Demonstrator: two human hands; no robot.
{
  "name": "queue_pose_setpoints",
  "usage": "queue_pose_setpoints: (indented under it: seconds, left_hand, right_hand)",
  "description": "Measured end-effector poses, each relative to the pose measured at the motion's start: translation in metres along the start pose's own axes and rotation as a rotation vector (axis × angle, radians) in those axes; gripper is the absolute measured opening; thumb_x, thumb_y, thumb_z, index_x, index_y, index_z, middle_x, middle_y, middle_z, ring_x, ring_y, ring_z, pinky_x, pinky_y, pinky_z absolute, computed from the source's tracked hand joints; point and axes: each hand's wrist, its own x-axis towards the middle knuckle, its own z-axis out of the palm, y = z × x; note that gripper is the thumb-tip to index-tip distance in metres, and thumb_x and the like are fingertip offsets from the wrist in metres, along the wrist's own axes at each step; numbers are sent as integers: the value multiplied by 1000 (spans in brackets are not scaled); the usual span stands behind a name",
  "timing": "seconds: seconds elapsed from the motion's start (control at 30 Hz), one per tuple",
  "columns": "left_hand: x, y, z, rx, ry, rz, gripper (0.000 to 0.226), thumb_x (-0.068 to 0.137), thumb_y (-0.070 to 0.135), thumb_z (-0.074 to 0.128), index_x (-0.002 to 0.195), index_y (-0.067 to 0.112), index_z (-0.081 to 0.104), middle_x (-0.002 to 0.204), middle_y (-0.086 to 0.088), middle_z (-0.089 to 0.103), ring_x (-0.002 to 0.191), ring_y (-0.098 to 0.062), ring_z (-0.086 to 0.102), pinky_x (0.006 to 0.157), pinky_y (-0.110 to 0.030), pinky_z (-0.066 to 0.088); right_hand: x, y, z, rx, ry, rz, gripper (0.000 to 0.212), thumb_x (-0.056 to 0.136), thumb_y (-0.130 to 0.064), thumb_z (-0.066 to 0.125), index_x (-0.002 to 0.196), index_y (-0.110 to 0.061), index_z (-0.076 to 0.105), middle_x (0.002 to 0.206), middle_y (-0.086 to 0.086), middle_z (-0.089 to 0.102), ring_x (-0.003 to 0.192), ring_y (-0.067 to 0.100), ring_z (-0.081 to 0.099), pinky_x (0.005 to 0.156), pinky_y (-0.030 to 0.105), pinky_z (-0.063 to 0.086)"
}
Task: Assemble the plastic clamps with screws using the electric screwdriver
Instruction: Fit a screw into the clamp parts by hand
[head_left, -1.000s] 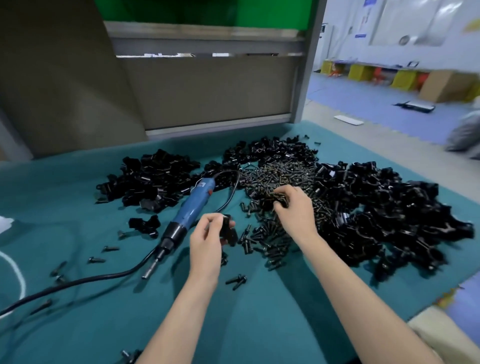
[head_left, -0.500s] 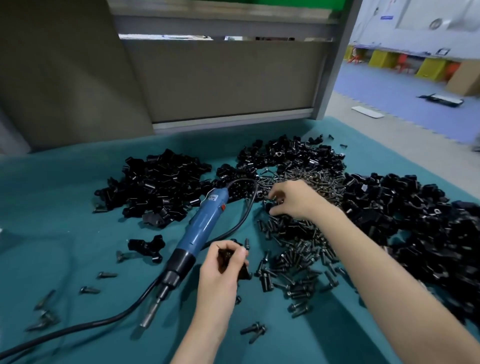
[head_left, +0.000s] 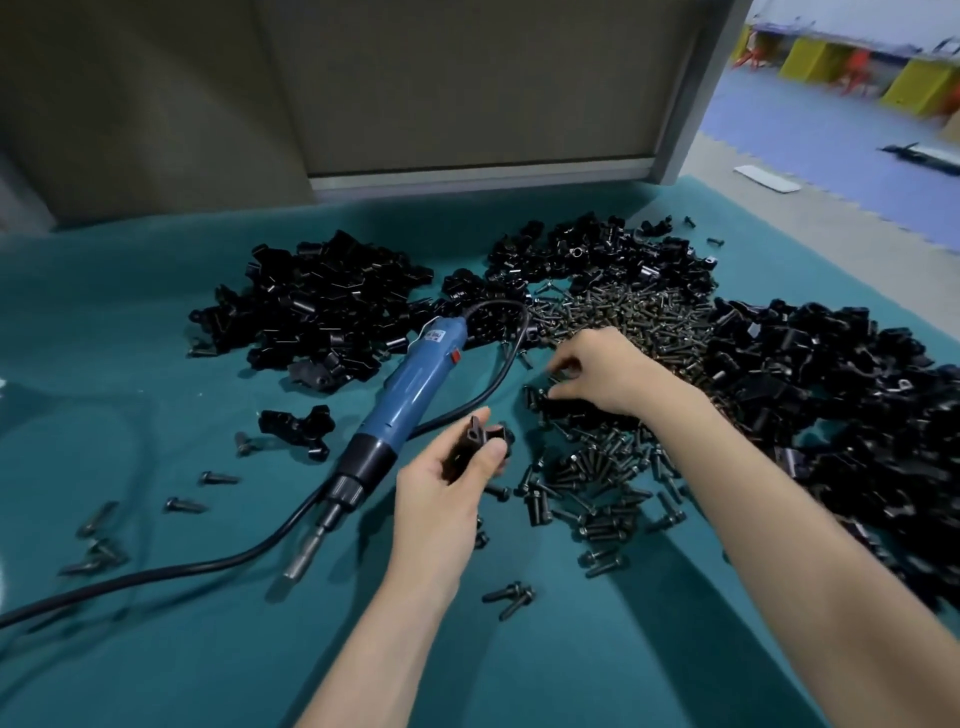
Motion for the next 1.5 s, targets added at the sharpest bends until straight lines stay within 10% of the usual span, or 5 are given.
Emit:
queue_pose_setpoints:
  seconds: [0.27, 0.6, 0.8, 1.13, 1.5]
  left_hand:
    - [0, -1, 0, -34, -52, 16, 32, 86, 13, 68, 108, 36, 69, 103, 7, 74, 93, -14, 71, 88, -27, 53]
    - [-3, 3, 3, -12, -65, 62, 17, 81, 18, 71, 93, 31, 73, 94, 6, 75, 88, -16, 72, 83, -24, 55]
    - [-2, 3, 3, -52, -26, 30, 15, 86, 13, 68, 100, 19, 69, 92, 2, 75, 87, -17, 72, 78, -21, 55]
    - [-3, 4, 2, -93, -31, 14, 25, 75, 33, 69, 98, 28, 77, 101, -6, 75, 96, -20, 68, 95, -39, 52]
    - [-6, 8, 4, -81, -38, 123, 31, 74, 28, 71, 105, 24, 71, 104, 9, 74, 100, -4, 68, 80, -11, 48]
  right_hand:
    - [-4, 1, 4, 68, 154, 24, 18, 89, -19, 70, 79, -5, 65, 92, 11, 68, 85, 27, 63, 71, 29, 44]
    - [-14, 8, 2, 89, -60, 2, 25, 87, -31, 72, 107, -19, 62, 90, -5, 60, 76, 11, 54, 61, 24, 39]
    - [-19, -5, 9, 90, 158, -44, 13, 96, -16, 59, 99, -16, 47, 91, 6, 60, 73, 24, 57, 63, 34, 45]
    - [-81, -58, 44, 593, 582, -359, 23, 79, 3, 75, 80, -12, 57, 84, -3, 69, 81, 7, 63, 68, 14, 50]
    - [-87, -43, 41, 1051, 294, -346, 23, 86, 4, 67, 85, -19, 67, 107, -9, 73, 102, 10, 68, 84, 24, 54]
